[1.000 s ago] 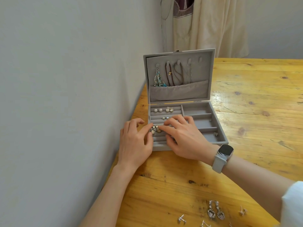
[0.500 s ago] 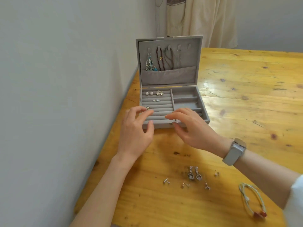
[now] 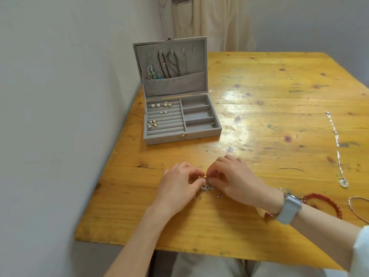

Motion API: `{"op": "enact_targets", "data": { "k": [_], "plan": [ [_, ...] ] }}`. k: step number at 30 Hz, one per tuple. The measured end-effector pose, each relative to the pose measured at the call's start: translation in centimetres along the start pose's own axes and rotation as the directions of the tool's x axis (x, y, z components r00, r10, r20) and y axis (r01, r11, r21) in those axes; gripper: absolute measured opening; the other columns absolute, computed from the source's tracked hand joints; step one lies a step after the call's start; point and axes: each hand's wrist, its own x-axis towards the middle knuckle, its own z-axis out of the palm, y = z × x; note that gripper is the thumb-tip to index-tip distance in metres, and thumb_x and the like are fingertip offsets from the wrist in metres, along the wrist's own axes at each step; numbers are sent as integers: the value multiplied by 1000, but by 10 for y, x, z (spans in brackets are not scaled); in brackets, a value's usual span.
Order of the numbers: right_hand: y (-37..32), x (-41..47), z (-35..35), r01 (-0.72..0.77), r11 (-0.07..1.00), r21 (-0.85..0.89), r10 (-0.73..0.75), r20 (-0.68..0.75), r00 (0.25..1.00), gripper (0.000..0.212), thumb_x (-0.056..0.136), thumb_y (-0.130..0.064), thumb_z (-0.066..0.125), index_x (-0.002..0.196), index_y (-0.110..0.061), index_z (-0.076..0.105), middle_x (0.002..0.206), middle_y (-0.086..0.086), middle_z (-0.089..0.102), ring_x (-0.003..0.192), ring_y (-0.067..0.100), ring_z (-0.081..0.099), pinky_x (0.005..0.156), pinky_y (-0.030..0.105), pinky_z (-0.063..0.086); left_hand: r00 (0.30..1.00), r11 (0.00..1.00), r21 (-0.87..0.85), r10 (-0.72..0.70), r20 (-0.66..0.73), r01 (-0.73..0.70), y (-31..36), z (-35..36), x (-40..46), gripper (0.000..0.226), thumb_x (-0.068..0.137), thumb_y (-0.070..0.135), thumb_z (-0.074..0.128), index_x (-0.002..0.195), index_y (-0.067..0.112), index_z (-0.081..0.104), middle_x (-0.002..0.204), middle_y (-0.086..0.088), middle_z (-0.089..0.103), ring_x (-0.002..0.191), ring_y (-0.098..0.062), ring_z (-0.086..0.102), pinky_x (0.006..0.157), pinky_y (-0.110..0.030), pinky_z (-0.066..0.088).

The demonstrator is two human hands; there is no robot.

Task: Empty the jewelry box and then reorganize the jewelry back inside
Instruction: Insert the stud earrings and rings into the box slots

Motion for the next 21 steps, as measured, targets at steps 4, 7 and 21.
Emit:
{"op": "enact_targets", "data": {
  "k": [4,7,21],
  "plan": [
    [-4,-3,2,-13,1000,11,13,-10,1000,6,87,-28,55,91,-24,59,87,-13,52,85,8,37,81,28,26,1000,1000,10,-4,-14,4,1,2,-1,8,83,28,64,89,26,69,85,14,54,81,-6,48,90,-35,41],
    [-5,-3,-2,-39,988,148,45,-39,998,4,85,-18,57,85,-18,60,76,-17,52,82,11,43,80,27,32,996,993,-114,-34,-81,25,1,0,-1,7,82,20,65,80,26,67,80,14,62,69,1,53,72,-11,41],
    [-21,73,-44,28,960,277,48,-263,964,19,89,-5,52,100,-7,67,92,0,64,73,3,52,71,6,42,934,956,-295,-104,-343,-2,-17,-78,55,13,82,14,65,79,27,65,76,13,66,71,2,60,65,-10,45]
  ]
}}
